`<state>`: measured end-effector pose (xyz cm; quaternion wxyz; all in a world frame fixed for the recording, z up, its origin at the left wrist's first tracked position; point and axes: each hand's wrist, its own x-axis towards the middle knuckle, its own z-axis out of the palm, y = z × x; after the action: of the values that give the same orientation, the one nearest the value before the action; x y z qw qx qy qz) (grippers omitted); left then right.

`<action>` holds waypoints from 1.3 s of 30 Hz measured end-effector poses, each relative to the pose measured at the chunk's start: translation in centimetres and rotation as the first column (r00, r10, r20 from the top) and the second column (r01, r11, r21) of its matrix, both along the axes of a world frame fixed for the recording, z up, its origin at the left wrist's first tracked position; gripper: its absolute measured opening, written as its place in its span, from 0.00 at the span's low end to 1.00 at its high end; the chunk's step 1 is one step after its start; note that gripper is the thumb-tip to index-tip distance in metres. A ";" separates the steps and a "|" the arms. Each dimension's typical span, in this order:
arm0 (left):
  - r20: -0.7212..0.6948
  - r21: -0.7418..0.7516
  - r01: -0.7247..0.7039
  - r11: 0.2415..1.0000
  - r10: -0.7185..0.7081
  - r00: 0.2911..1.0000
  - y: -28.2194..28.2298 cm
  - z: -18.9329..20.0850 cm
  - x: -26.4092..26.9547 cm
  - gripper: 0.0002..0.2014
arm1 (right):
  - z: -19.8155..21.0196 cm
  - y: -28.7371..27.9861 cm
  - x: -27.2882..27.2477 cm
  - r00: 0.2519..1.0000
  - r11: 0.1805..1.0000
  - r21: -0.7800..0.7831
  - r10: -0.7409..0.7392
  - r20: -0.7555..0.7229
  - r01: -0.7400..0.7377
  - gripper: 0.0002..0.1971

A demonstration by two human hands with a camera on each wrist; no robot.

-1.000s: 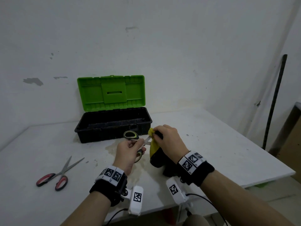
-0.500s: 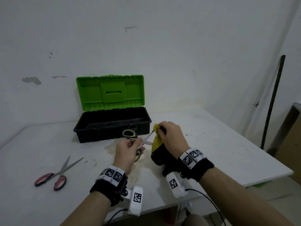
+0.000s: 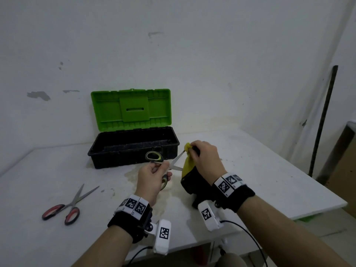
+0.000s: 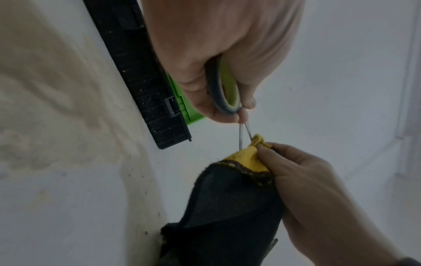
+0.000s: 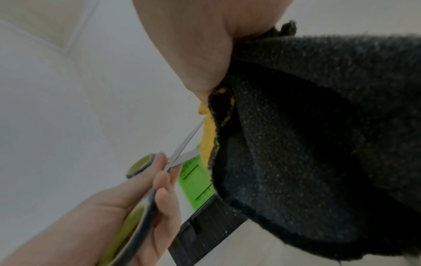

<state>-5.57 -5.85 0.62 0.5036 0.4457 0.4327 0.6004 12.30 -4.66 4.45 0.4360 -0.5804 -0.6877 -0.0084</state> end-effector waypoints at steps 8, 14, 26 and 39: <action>0.056 -0.010 0.024 1.000 -0.024 0.998 0.1 0.6 0.5 0.06 | -1.0 -1.7 -2.2 0.980 0.982 -0.008 0.186 0.069 -0.186 0.05; 0.028 -0.011 -0.008 1.000 0.008 1.000 0.0 0.1 0.1 0.09 | 0.5 -0.6 -0.1 1.000 1.000 0.027 0.001 -0.018 -0.001 0.06; -0.065 0.044 0.002 0.999 0.001 0.998 -0.1 0.1 -0.1 0.09 | 1.2 -0.2 -0.2 0.999 0.998 -0.053 -0.033 0.014 0.034 0.07; -0.134 0.080 -0.005 0.997 0.015 0.991 -0.2 -0.1 -0.1 0.07 | 1.0 -0.7 -0.3 1.000 0.999 -0.053 -0.002 -0.008 0.001 0.05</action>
<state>-5.67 -6.03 0.49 0.4522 0.5025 0.4438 0.5882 12.03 -5.35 5.40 0.4232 -0.5924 -0.6854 0.0120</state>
